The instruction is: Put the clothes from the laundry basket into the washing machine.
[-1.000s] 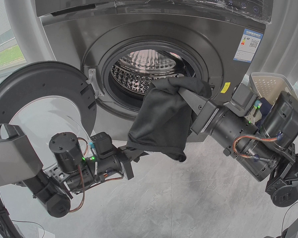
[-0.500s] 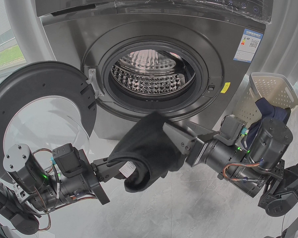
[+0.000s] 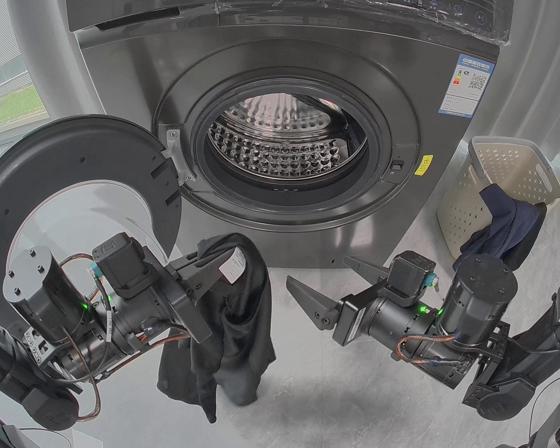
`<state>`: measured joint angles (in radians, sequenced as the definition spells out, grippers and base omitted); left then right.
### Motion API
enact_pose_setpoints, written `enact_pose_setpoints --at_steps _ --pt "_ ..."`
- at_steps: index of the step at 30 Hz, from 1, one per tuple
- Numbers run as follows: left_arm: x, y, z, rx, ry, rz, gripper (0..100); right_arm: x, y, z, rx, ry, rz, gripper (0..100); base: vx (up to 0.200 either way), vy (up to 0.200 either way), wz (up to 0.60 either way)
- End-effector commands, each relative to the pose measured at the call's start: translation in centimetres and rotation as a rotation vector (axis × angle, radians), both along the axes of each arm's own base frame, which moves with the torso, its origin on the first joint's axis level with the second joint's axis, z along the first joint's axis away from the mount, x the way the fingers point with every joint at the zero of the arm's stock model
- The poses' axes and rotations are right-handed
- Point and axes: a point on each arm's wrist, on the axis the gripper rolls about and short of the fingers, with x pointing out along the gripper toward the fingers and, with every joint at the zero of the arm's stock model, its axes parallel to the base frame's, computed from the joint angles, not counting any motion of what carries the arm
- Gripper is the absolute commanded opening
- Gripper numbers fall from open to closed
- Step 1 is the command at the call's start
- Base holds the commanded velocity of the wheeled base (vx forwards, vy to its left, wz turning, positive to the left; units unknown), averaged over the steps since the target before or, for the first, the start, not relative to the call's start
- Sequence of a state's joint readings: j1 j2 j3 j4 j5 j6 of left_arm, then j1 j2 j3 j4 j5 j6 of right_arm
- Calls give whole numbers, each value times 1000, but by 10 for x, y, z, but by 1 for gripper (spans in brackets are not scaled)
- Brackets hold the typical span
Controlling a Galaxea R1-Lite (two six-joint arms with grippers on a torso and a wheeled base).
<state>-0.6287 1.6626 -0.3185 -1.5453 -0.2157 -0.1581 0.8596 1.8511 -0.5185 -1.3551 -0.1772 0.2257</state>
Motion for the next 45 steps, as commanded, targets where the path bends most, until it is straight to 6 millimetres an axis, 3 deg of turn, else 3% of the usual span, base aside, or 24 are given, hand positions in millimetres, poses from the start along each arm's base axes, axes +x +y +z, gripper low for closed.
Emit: enact_pose_setpoints --at_steps 1,12,24,38,45 --pt "6 -2 -1 0 2 13 0 1 2 -8 -23 16 0 100 0 0 0" --pt "8 -1 3 -13 -11 34 0 4 8 -16 -51 20 8 100 0 0 0" --pt "11 -2 6 -27 -18 61 0 23 35 -27 -56 -40 23 100 0 0 0" --pt "16 -3 4 -26 -9 89 0 17 50 -29 -34 -59 75 100 0 0 0" --pt "18 -1 4 -28 -12 100 0 13 45 -24 -27 -63 73 100 0 0 0"
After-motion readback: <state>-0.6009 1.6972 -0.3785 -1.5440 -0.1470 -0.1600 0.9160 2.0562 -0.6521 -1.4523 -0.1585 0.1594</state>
